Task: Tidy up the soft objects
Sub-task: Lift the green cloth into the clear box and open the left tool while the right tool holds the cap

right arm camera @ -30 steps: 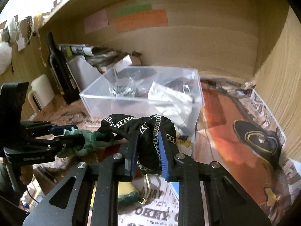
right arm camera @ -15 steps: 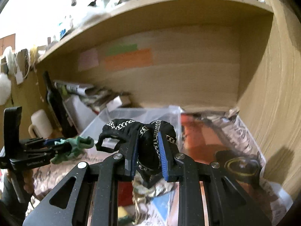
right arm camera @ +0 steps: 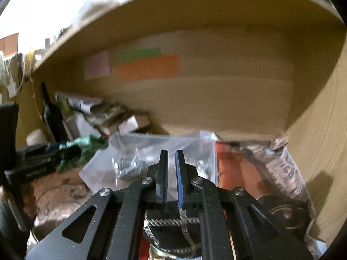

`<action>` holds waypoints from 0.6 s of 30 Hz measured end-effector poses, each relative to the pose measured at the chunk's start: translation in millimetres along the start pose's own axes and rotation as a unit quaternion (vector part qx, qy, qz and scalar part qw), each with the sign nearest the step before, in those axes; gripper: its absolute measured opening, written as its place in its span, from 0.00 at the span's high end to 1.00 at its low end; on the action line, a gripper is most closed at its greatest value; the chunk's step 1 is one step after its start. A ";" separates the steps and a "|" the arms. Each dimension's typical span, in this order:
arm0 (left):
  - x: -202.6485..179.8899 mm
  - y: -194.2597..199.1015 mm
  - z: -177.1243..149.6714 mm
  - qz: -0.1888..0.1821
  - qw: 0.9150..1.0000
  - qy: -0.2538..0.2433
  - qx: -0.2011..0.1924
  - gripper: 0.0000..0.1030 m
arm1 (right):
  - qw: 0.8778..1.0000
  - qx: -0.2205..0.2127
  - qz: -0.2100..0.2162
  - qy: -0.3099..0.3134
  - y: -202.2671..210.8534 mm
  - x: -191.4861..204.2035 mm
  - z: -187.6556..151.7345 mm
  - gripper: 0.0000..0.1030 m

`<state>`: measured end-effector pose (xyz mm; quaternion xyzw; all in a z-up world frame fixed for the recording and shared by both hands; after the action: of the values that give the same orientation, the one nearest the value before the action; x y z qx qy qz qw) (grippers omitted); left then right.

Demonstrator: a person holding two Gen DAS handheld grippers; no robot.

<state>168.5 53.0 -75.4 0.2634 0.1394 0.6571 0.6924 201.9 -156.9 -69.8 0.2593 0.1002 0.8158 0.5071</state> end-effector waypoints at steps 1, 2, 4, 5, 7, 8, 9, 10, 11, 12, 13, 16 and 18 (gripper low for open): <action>-0.3 -3.3 -0.6 0.002 1.000 -0.002 0.003 0.63 | 1.000 0.008 -0.005 0.003 -1.0 -1.8 -5.6 0.94; 0.0 -8.9 -1.3 0.006 1.000 -0.003 0.008 0.63 | 1.000 0.014 -0.007 0.004 -0.8 -4.3 -9.0 0.92; 0.1 -18.6 -2.8 0.011 1.000 -0.006 0.018 0.63 | 0.999 0.032 -0.008 0.004 2.5 -9.8 -19.6 0.85; -0.5 -22.9 -3.4 0.012 1.000 -0.008 0.023 0.63 | 0.999 0.041 -0.005 0.002 4.5 -11.9 -24.7 0.76; -1.9 -34.7 -4.3 0.017 0.999 -0.014 0.035 0.63 | 0.998 0.054 -0.004 0.008 6.5 -11.6 -34.7 0.65; -2.2 -40.5 -4.6 0.018 0.999 -0.016 0.041 0.63 | 0.998 0.059 -0.007 0.017 9.0 -10.7 -43.2 0.61; -2.4 -46.1 -4.7 0.015 0.999 -0.017 0.047 0.63 | 0.998 0.064 -0.008 0.024 9.0 -9.6 -48.5 0.59; -3.0 -51.7 -4.4 0.015 0.998 -0.018 0.052 0.63 | 0.997 0.076 -0.005 0.030 8.8 -7.6 -57.7 0.57; -3.7 -55.8 -4.6 0.013 0.998 -0.020 0.058 0.63 | 0.996 0.086 -0.001 0.033 6.7 -6.1 -63.7 0.57; -4.6 -61.2 -4.5 0.014 0.998 -0.022 0.063 0.63 | 0.995 0.096 0.001 0.038 4.2 -4.4 -70.3 0.57; -5.5 -65.7 -4.5 0.016 0.997 -0.025 0.067 0.63 | 0.993 0.104 -0.006 0.045 1.1 -3.7 -77.7 0.57; -9.0 -73.5 -3.4 0.021 0.996 -0.037 0.075 0.63 | 0.993 0.104 -0.022 0.041 -2.2 -11.0 -84.1 0.57; -10.7 -78.7 -3.9 0.020 0.996 -0.039 0.083 0.63 | 0.992 0.121 -0.002 0.020 -3.2 -15.3 -86.4 0.57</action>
<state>231.2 43.4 -123.5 0.3479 0.1608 0.6461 0.6600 164.4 -160.3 -149.2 0.3023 0.2091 0.8014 0.4718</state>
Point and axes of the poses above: each gripper's, at about its wrist camera, not at the fingertips, and y roughly against the way its jaws point, x to its left, z to its top, the point moved 6 cm from there along -y, roughly the way its jaws point, and after that the axes turned 15 degrees about -y, right-handed, at the moved point
